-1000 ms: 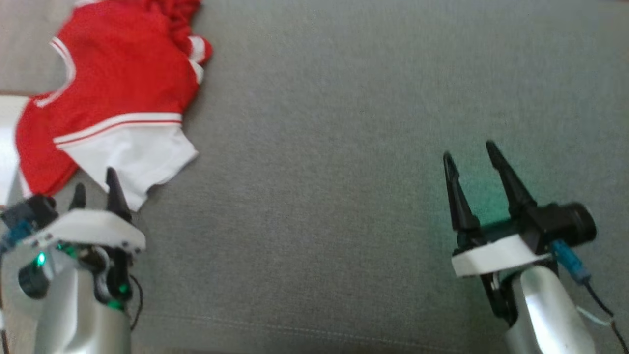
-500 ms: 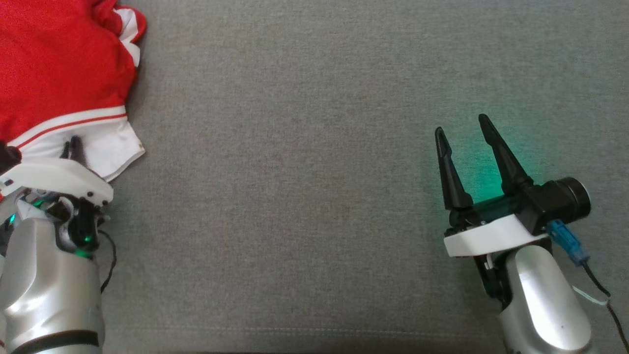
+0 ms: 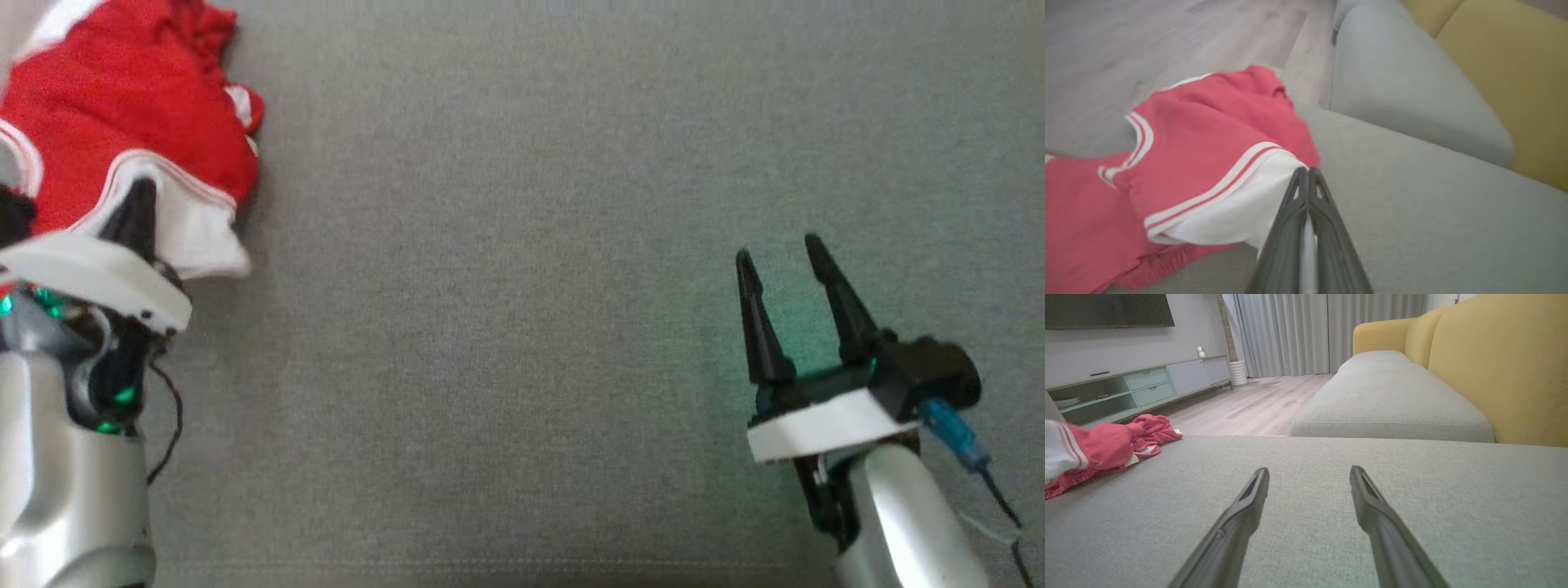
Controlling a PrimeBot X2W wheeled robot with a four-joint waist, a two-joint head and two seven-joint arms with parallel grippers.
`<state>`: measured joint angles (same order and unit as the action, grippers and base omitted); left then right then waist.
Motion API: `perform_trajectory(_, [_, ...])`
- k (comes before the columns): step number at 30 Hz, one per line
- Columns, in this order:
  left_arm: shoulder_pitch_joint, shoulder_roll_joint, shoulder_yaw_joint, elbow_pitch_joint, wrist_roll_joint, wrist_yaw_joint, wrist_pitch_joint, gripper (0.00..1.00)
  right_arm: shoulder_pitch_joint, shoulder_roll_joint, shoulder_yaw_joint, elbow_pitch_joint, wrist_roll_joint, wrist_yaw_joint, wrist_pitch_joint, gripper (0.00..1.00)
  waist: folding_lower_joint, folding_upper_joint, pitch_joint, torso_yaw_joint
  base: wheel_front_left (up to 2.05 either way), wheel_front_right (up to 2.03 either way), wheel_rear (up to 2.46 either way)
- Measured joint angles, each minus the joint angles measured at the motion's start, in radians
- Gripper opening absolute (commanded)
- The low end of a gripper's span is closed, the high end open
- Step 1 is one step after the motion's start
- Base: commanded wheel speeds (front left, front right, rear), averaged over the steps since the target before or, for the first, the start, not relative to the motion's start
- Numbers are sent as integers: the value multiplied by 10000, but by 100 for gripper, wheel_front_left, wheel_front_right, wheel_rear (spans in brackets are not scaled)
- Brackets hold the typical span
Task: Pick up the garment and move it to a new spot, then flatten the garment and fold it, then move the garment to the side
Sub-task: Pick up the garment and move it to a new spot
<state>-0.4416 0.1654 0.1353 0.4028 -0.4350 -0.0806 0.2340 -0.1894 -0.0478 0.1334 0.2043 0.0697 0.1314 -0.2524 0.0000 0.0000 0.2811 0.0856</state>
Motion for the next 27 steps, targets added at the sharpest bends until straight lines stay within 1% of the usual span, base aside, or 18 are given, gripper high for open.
perform_trajectory(6, [271, 48, -556, -3664, -291, -75, 1509, 0, 572, 2, 19, 38, 184, 0, 0, 100, 0, 0, -797, -102, 0, 0, 0])
perform_trajectory(10, [235, 128, -982, -5428, -357, -77, 2437, 0, 590, 8, 151, 40, 188, 0, 0, 100, 0, 0, -1248, -359, 0, 0, 0])
perform_trajectory(11, [52, 190, -1214, -6009, -522, -79, 2869, 0, 604, 6, 171, 46, 244, 0, 0, 100, 0, 0, -1428, -563, 0, 0, 0])
perform_trajectory(13, [-314, 184, -1496, -6485, -759, -86, 3287, 0, 639, 8, 180, 54, 268, 0, 0, 100, 0, 0, -1604, -794, 0, 0, 0])
perform_trajectory(16, [-994, 182, -1908, -6957, -1093, -130, 3841, 0, 870, 8, 192, 67, 270, 0, 0, 100, 0, 0, -1820, -1191, 0, 0, 0])
perform_trajectory(21, [-1719, 125, -2736, -6941, -1400, -263, 4487, 0, 1058, 8, 393, 67, 295, 0, 0, 100, 0, 0, -2064, -1992, 0, 0, 0])
perform_trajectory(23, [-1862, -2, -3049, -6738, -1499, -265, 4612, 0, 1058, 13, 548, 35, 376, 0, 0, 100, 0, 0, -2122, -2353, 0, 0, 0])
perform_trajectory(27, [-2173, -293, -3559, -5852, -1498, -297, 4594, 0, 1044, 8, 874, -58, 495, 0, 0, 100, 0, 0, -2162, -3144, 0, 0, 0])
